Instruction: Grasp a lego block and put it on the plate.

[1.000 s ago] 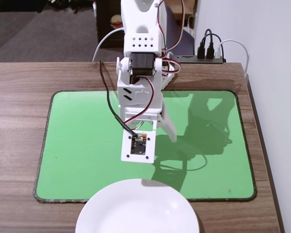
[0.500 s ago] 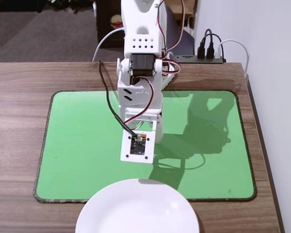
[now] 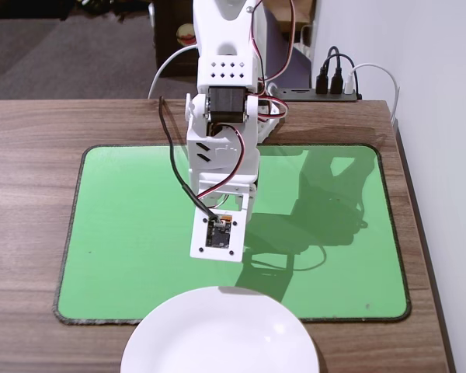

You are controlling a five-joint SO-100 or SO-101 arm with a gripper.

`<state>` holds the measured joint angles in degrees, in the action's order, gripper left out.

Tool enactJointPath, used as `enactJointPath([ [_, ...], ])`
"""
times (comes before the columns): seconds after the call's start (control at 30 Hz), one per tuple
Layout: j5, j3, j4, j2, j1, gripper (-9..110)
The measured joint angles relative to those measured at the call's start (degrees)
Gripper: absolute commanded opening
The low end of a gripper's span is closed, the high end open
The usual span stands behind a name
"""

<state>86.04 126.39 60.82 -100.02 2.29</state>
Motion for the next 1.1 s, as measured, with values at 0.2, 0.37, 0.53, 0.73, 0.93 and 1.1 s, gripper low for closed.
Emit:
enactJointPath([
  [0.2, 0.0, -1.76, 4.13, -6.94, 0.09, 5],
  [0.37, 0.26, -6.86, 8.44, -14.68, -0.09, 5],
  [0.53, 0.62, -11.95, 8.26, -18.46, 0.09, 5],
  [0.73, 0.62, -16.26, -1.32, -18.02, 2.02, 5],
  [0.93, 0.62, -20.21, -6.86, -10.28, 2.55, 5],
  [1.1, 0.62, -25.49, -8.53, -2.11, 2.72, 5],
])
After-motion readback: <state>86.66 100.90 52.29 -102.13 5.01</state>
